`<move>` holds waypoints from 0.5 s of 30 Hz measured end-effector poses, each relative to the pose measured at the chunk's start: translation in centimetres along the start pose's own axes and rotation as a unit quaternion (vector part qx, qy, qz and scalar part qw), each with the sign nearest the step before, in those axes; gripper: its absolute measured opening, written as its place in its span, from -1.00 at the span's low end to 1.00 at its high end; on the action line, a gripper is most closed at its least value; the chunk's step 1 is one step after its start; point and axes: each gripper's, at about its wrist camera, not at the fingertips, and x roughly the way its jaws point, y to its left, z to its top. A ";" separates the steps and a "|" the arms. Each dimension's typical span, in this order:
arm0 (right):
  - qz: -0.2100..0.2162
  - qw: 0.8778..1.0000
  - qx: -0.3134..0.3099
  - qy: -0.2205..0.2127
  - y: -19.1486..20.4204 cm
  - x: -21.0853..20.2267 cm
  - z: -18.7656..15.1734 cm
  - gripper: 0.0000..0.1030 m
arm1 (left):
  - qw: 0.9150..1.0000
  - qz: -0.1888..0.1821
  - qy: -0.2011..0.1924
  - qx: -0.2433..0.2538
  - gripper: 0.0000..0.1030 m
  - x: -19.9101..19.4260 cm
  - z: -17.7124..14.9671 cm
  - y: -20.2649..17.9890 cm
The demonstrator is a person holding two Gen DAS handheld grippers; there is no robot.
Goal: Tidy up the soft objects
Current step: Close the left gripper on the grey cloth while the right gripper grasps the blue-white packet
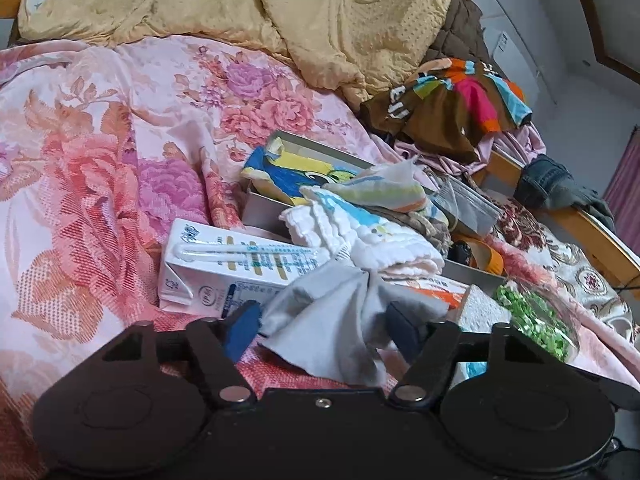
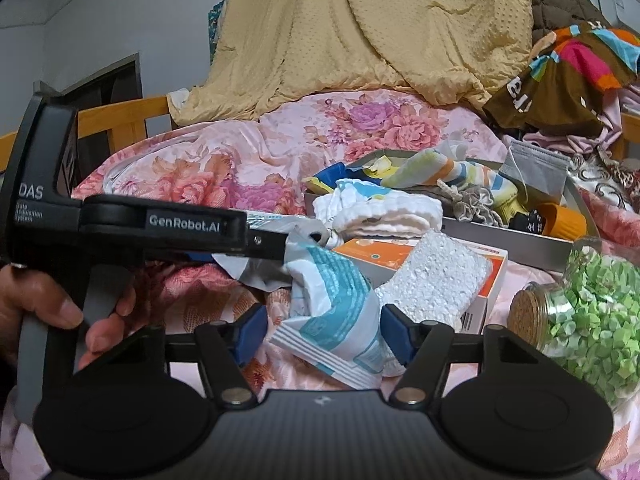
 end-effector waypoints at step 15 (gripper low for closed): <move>0.001 0.999 0.042 0.011 -0.3 -0.3 0.0 0.01 | 1.000 -0.010 0.020 0.004 -0.39 0.5 -0.5 0.2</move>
